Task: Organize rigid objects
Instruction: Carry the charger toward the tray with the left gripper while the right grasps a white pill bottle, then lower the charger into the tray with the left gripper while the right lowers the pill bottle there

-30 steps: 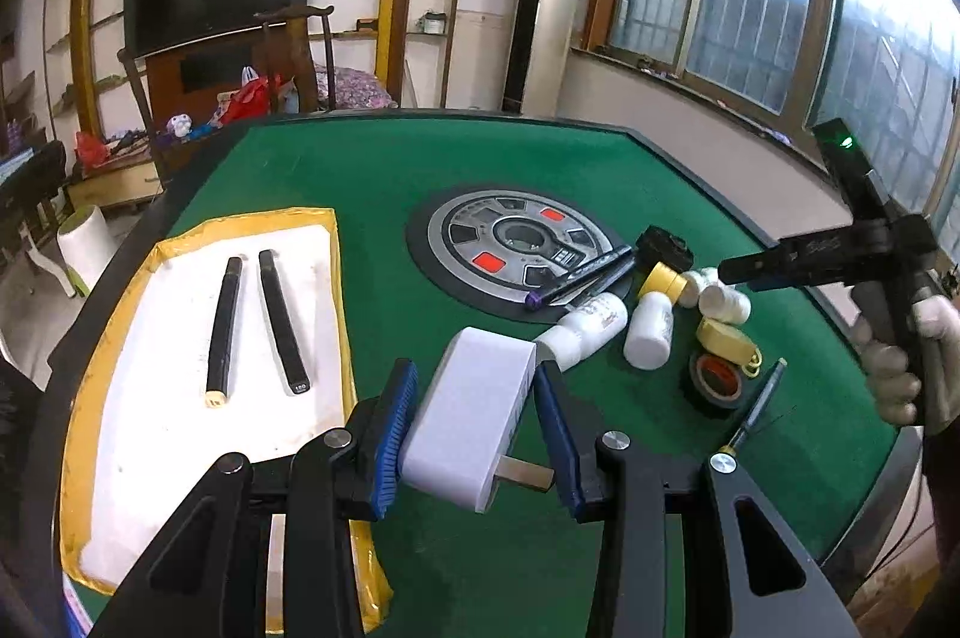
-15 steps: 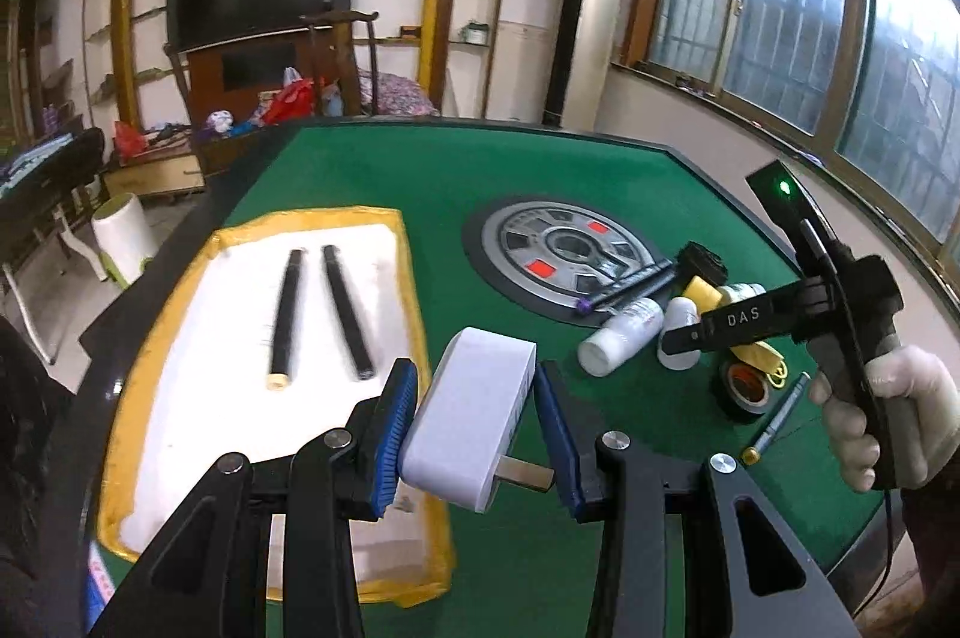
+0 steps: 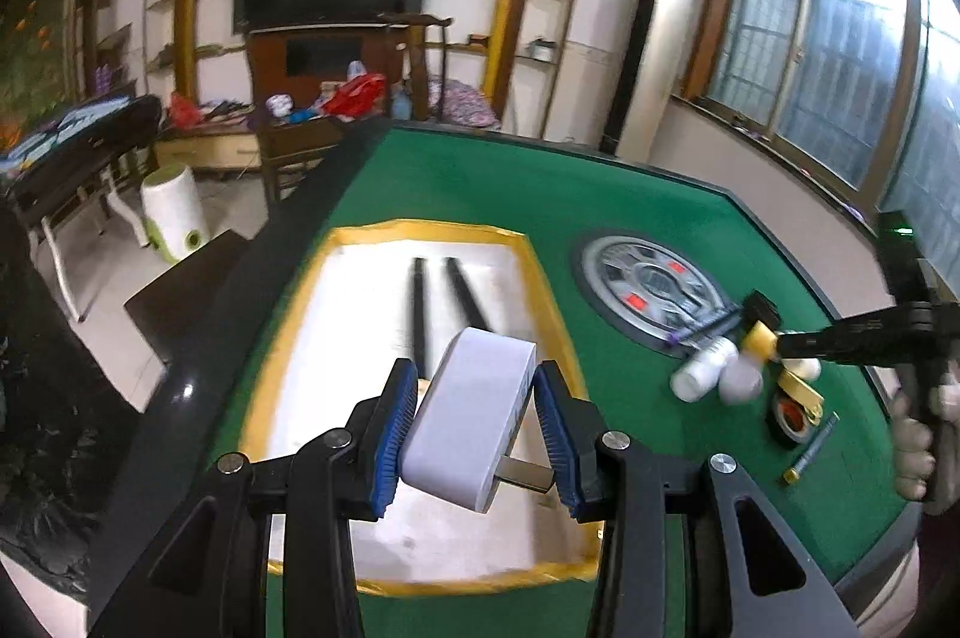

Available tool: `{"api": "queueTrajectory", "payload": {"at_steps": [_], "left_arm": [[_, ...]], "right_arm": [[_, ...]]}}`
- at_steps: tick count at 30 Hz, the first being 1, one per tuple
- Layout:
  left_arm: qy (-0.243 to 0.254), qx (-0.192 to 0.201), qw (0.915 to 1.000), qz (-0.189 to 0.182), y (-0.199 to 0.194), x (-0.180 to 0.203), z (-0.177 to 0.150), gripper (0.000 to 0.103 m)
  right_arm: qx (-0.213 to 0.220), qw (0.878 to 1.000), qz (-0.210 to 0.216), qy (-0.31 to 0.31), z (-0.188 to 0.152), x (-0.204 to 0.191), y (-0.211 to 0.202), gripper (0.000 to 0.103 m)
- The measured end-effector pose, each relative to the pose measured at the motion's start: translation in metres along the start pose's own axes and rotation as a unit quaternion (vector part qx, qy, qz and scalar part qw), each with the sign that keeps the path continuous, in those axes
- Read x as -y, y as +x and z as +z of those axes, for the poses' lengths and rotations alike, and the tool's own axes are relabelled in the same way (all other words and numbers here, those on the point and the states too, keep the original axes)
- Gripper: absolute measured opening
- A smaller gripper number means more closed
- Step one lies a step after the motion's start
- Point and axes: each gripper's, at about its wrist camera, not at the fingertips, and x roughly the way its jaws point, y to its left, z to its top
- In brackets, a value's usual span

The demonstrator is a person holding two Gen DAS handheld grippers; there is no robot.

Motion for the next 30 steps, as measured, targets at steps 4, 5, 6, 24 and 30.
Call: {"api": "queueTrajectory", "payload": {"at_steps": [4,5,6,24,30], "left_arm": [[-0.014,-0.023,0.9993,0.024,0.028,-0.022,0.012,0.043],[-0.018,-0.027,0.9991,0.026,0.033,-0.026,0.012,0.043],[-0.026,-0.035,0.9988,0.024,0.037,-0.031,0.011,0.043],[-0.031,-0.027,0.9991,-0.010,0.032,-0.013,-0.002,0.043],[-0.030,-0.036,0.9989,0.005,0.038,-0.017,-0.004,0.043]], "right_arm": [[0.008,0.999,0.000,-0.033,0.010,-0.032,0.002,0.001],[0.008,0.999,0.000,-0.040,0.012,-0.037,0.005,0.001],[0.001,0.999,-0.009,-0.053,0.012,-0.041,0.009,0.001],[-0.055,0.992,-0.022,0.112,-0.006,0.011,0.060,0.042],[-0.037,0.995,-0.065,0.068,-0.004,-0.005,0.076,0.042]]}}
